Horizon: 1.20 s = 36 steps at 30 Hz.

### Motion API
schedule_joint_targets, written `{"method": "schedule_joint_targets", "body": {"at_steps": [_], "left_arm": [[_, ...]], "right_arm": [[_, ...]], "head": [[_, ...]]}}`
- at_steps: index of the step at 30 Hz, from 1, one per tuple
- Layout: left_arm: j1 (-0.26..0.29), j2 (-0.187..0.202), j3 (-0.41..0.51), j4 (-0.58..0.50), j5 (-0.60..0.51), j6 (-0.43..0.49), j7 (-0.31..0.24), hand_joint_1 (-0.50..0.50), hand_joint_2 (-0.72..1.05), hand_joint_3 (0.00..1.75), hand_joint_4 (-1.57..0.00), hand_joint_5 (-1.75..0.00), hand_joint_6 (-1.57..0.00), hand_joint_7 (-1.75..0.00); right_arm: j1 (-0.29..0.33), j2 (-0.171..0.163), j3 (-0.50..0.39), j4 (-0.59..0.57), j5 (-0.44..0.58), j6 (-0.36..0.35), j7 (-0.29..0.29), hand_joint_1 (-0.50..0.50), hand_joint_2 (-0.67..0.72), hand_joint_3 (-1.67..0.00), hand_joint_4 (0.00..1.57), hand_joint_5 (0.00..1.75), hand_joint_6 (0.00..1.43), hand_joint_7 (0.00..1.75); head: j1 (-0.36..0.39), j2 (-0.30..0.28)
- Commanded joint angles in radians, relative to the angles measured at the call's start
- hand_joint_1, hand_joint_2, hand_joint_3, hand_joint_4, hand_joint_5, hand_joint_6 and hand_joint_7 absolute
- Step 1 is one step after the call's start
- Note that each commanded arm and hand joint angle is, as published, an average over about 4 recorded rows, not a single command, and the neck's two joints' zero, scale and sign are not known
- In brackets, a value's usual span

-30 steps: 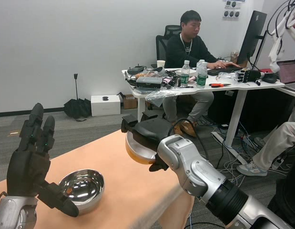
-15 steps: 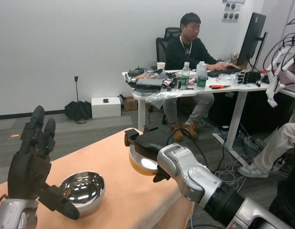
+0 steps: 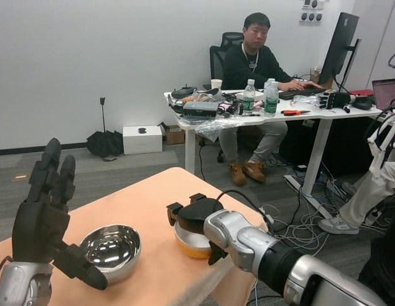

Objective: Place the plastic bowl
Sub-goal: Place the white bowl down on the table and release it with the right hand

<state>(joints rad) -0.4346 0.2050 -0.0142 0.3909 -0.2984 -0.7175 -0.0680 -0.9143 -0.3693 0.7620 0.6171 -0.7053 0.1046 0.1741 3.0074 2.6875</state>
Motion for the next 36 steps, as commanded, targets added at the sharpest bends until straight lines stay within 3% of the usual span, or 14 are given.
{"method": "schedule_joint_targets", "body": {"at_steps": [1,4,6,8,12,15,18,22,24,26,30,33,36], "left_arm": [[0.004,0.001,0.002,0.001,-0.005,-0.005,-0.003,-0.5,-0.64,0.09,0.0,0.0,0.0,-0.07],[0.004,0.001,0.003,0.001,-0.005,-0.005,-0.003,-0.5,-0.64,0.09,0.0,0.0,0.0,-0.07],[0.004,0.001,0.005,0.0,-0.005,-0.005,-0.003,-0.5,-0.64,0.04,0.0,0.0,0.0,-0.07],[0.004,0.001,0.004,0.0,-0.005,-0.005,-0.003,-0.5,-0.64,0.0,0.0,0.0,0.0,-0.07],[0.004,0.001,0.004,0.0,-0.005,-0.005,-0.003,-0.5,-0.64,0.09,0.0,0.0,0.0,-0.07],[0.004,0.001,0.005,-0.001,-0.005,-0.005,-0.003,-0.5,-0.64,0.04,0.0,0.0,0.0,-0.07],[0.005,0.001,0.006,-0.001,-0.005,-0.005,-0.003,-0.5,-0.64,0.04,0.0,0.0,0.0,-0.07],[0.004,0.001,0.007,-0.001,-0.005,-0.005,-0.003,-0.5,-0.64,0.09,0.0,0.0,0.0,-0.07],[0.004,0.001,0.007,-0.001,-0.005,-0.005,-0.003,-0.5,-0.64,0.09,0.0,0.0,0.0,-0.07],[0.004,0.001,0.007,-0.001,-0.005,-0.005,-0.003,-0.5,-0.64,0.09,0.0,0.0,0.0,-0.07],[0.004,0.001,0.007,-0.001,-0.005,-0.005,-0.003,-0.5,-0.64,0.02,0.0,0.0,0.0,-0.07],[0.004,0.001,0.006,-0.001,-0.005,-0.005,-0.003,-0.5,-0.64,0.07,0.0,0.0,0.0,-0.07],[0.004,0.001,0.005,0.0,-0.005,-0.005,-0.003,-0.5,-0.64,0.0,0.0,0.0,0.0,-0.07]], "right_arm": [[-0.022,0.02,0.028,0.078,0.036,-0.036,-0.025,-0.46,-0.6,-1.59,0.87,1.65,0.91,1.68],[-0.024,0.028,0.036,0.105,0.041,-0.054,-0.045,-0.46,-0.6,-1.59,0.83,1.65,0.91,1.68],[-0.023,0.032,0.038,0.117,0.042,-0.062,-0.054,-0.46,-0.57,-1.59,0.68,1.6,0.81,1.68],[-0.022,0.033,0.038,0.118,0.044,-0.065,-0.058,-0.46,-0.54,-1.59,0.47,1.41,0.63,1.64],[-0.016,0.032,0.025,0.099,0.061,-0.065,-0.049,-0.5,-0.49,-1.59,0.31,1.09,0.51,1.61],[-0.008,0.029,0.007,0.079,0.069,-0.064,-0.035,-0.49,-0.46,-1.55,0.21,0.8,0.39,1.59],[-0.003,0.025,-0.011,0.057,0.079,-0.062,-0.014,-0.46,-0.34,-1.25,0.09,0.63,0.2,1.45],[0.008,0.02,-0.042,0.034,0.109,-0.062,0.005,-0.46,-0.07,-0.36,0.06,0.44,0.07,1.36],[0.012,0.017,-0.059,0.03,0.131,-0.063,0.011,-0.47,0.12,-0.16,0.05,0.39,0.01,1.33],[0.016,0.016,-0.074,0.026,0.15,-0.064,0.016,-0.47,0.31,-0.08,0.04,0.39,0.0,1.33],[0.028,0.012,-0.108,0.002,0.156,-0.065,0.018,-0.46,0.53,0.0,0.03,0.36,0.0,1.31],[0.038,0.007,-0.142,-0.013,0.169,-0.069,0.018,-0.46,0.63,0.0,0.01,0.17,0.0,1.26],[0.048,0.003,-0.174,-0.01,0.245,-0.093,0.013,-0.46,0.66,0.0,0.0,0.0,0.0,1.29]], "head": [[0.0,-0.005],[0.0,-0.009],[0.0,-0.009],[0.0,-0.014],[0.001,-0.019],[0.001,-0.021],[0.004,-0.026],[0.005,-0.033],[0.006,-0.039],[0.007,-0.044],[0.007,-0.053],[0.004,-0.053],[0.002,-0.052]]}}
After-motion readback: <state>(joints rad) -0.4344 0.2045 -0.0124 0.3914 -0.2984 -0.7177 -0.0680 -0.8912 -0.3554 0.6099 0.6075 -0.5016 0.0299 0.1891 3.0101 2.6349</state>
